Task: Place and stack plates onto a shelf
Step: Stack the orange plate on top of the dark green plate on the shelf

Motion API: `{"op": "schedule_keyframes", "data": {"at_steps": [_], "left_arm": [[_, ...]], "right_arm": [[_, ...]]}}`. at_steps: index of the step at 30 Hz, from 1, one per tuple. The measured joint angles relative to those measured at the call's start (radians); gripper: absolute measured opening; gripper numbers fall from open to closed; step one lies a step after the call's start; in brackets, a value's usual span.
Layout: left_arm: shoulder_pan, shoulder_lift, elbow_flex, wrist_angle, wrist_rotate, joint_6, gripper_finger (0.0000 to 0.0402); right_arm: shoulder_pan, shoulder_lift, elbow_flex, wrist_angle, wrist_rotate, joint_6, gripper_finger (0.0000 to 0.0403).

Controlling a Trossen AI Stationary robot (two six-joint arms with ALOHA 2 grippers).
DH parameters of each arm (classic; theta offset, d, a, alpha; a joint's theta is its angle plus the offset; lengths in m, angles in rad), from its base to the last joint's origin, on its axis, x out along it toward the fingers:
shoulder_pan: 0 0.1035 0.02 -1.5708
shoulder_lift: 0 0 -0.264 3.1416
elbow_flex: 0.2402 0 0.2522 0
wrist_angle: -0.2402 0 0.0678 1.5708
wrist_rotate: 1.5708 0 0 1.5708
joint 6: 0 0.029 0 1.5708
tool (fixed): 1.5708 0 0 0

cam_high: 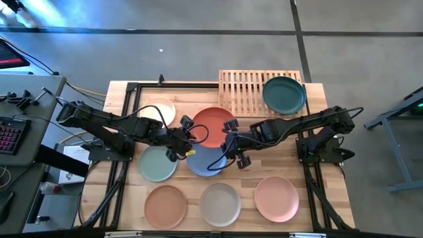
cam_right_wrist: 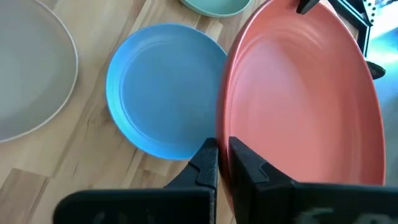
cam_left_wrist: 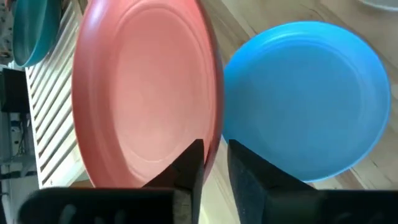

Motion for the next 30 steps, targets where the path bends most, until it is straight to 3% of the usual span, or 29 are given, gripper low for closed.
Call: {"op": "schedule_keyframes", "data": {"at_steps": [4, 11, 21, 30], "left_arm": [[-0.003, 0.0, 0.0, 0.002, -0.034, -0.02, 0.0081], [-0.03, 0.0, 0.0, 0.023, -0.227, -0.009, 0.0085], [-0.057, 0.0, 0.0, 0.07, -0.329, -0.01, 0.0083], [-0.062, 0.0, 0.0, 0.021, -0.341, -0.093, 0.0083]], "right_arm": [[0.0, 0.0, 0.0, -0.002, 0.015, 0.015, 0.0], [0.017, 0.0, 0.0, -0.056, 0.066, 0.086, 0.0002], [0.025, 0.0, 0.0, -0.13, 0.129, 0.173, 0.0001], [0.063, -0.027, 0.0, -0.18, 0.258, 0.199, 0.0]]}}
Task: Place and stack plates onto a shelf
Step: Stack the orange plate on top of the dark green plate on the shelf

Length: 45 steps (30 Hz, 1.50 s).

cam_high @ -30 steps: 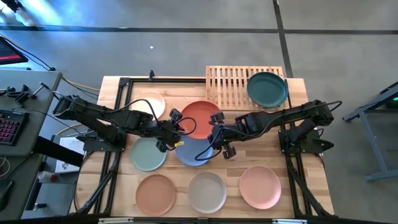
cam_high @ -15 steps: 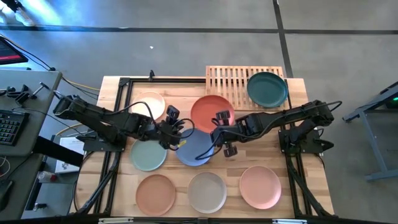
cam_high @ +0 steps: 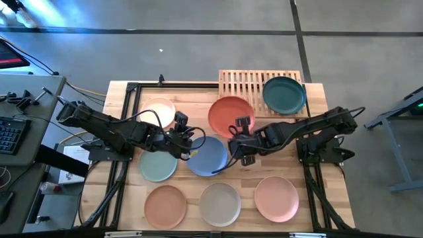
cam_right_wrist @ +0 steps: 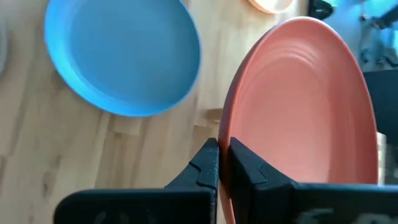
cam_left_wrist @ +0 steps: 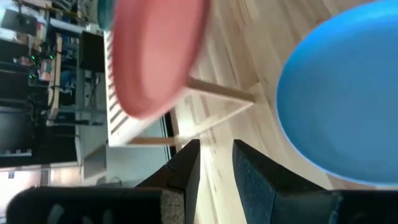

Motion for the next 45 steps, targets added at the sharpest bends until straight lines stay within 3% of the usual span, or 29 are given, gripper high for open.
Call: {"op": "schedule_keyframes", "data": {"at_steps": [10, 19, 25, 34, 45], "left_arm": [[0.001, 0.0, 0.0, -0.108, -0.048, -0.144, 0.0083], [0.002, 0.0, 0.0, -0.155, -0.048, -0.201, 0.0083], [0.002, 0.0, 0.0, -0.211, -0.048, -0.258, 0.0083], [0.003, 0.0, 0.0, -0.225, -0.048, -0.268, 0.0083], [0.003, 0.0, 0.0, -0.225, -0.045, -0.277, 0.0083]], "right_arm": [[0.018, -0.123, 0.0, -0.164, 0.2, 0.181, 0.0], [0.018, -0.244, -0.004, -0.405, 0.328, 0.472, 0.0], [0.011, -0.341, -0.107, -0.471, 0.394, 0.622, 0.0], [-0.047, -0.467, -0.284, -0.437, 0.36, 0.657, 0.0], [-0.181, -0.483, -0.312, -0.359, 0.153, 0.509, 0.0]]}}
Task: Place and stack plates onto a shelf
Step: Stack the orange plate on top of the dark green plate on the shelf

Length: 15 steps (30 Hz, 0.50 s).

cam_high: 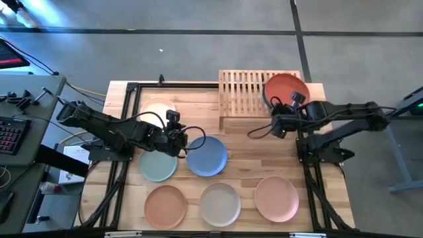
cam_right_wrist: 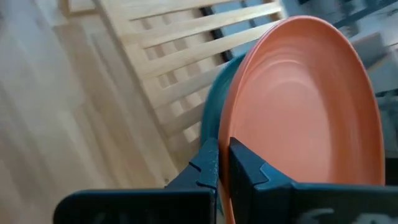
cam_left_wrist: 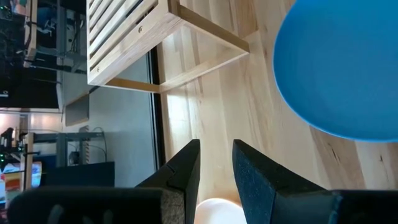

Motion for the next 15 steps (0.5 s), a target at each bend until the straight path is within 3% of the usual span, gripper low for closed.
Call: {"op": "schedule_keyframes", "data": {"at_steps": [15], "left_arm": [[0.0, 0.0, 0.0, 0.0, 0.004, -0.008, 0.0083]], "right_arm": [[-0.215, 0.0, 0.0, 0.081, -0.154, -0.158, 0.0]]}}
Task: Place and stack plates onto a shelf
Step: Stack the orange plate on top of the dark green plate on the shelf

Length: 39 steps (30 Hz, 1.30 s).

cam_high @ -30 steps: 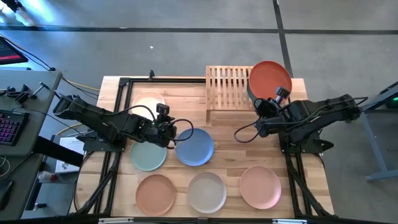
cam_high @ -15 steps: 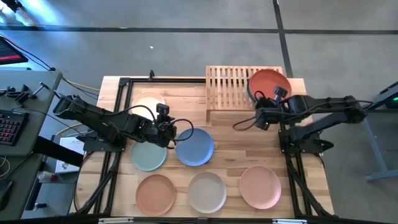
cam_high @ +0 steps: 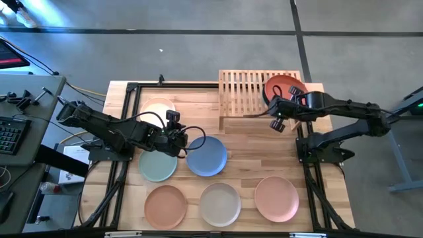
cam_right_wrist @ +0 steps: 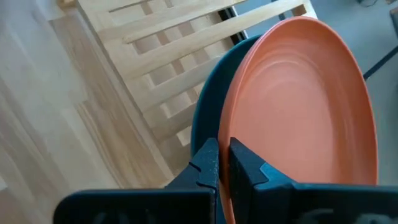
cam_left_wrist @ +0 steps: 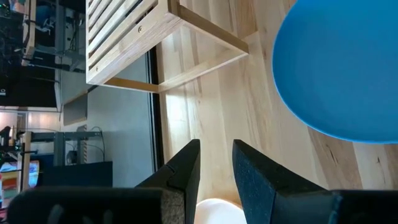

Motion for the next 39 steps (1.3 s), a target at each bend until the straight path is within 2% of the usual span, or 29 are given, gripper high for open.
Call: {"op": "schedule_keyframes", "data": {"at_steps": [8, 22, 34, 39], "left_arm": [[0.0, 0.0, 0.0, 0.0, 0.0, 0.0, 0.0083], [0.0, 0.0, 0.0, 0.0, 0.0, 0.0, 0.0083], [0.0, 0.0, 0.0, 0.0, 0.0, 0.0, 0.0083], [0.0, 0.0, 0.0, 0.0, 0.0, 0.001, 0.0083]], "right_arm": [[-0.057, 0.0, 0.0, 0.0, -0.066, -0.007, 0.0], [-0.068, 0.0, 0.0, 0.043, -0.07, -0.067, 0.0001], [-0.068, 0.0, 0.0, 0.051, -0.031, -0.072, 0.006], [-0.068, 0.001, 0.0, 0.05, -0.02, -0.077, 0.0071]]}}
